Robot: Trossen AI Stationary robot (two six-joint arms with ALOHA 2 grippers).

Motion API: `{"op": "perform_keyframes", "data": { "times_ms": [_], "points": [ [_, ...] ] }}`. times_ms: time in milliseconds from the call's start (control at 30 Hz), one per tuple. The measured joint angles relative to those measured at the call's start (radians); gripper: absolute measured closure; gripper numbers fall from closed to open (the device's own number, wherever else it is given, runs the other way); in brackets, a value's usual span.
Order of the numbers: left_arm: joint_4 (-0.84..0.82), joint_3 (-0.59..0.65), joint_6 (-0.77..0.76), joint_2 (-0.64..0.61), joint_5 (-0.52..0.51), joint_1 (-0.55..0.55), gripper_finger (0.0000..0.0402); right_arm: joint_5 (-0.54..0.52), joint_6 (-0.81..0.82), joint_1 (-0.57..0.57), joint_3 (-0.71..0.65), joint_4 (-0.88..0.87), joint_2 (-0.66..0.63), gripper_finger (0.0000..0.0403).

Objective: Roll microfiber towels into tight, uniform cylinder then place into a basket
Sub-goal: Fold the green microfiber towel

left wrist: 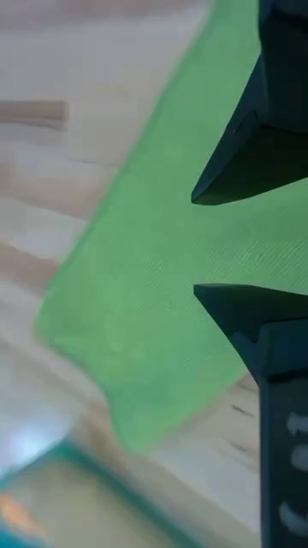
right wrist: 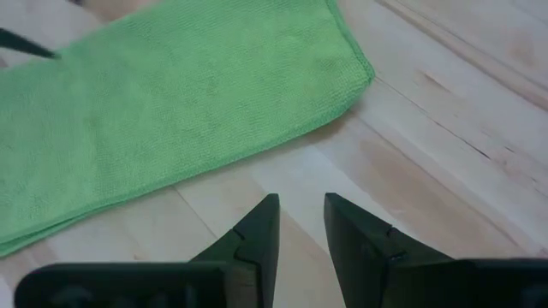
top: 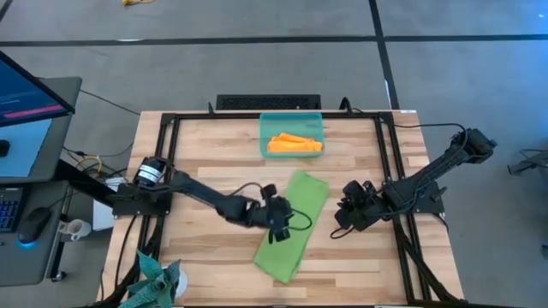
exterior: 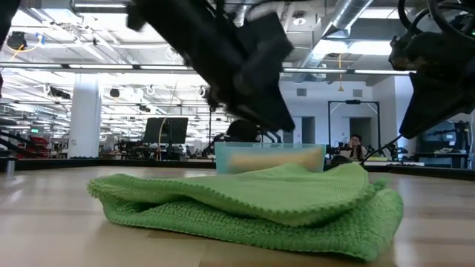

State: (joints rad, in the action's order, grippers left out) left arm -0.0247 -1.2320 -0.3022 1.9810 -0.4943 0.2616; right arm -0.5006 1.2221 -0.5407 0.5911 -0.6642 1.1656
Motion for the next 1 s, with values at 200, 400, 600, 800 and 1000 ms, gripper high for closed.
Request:
{"op": "perform_keyframes", "data": {
  "times_ms": [200, 400, 600, 800, 1000],
  "points": [
    [0.035, 0.001, 0.050, 0.040, 0.202, -0.115, 0.0246, -0.002, 0.000, 0.000, 0.000, 0.006, 0.000, 0.0285],
    [0.028, 0.001, 0.018, 0.102, 0.228, -0.171, 0.0246, -0.001, -0.002, 0.009, 0.000, 0.007, 0.000, 0.0285],
    [-0.077, -0.002, -0.214, 0.093, 0.143, -0.170, 0.0246, 0.000, -0.002, 0.026, 0.000, 0.007, 0.000, 0.0285],
    [-0.234, -0.002, -0.500, 0.087, -0.046, -0.107, 0.0246, 0.002, -0.003, 0.025, 0.000, 0.011, 0.000, 0.0285],
    [-0.251, -0.014, -0.516, 0.087, -0.122, -0.051, 0.0246, 0.002, -0.027, 0.024, 0.000, 0.014, 0.000, 0.0285]
  ]
}}
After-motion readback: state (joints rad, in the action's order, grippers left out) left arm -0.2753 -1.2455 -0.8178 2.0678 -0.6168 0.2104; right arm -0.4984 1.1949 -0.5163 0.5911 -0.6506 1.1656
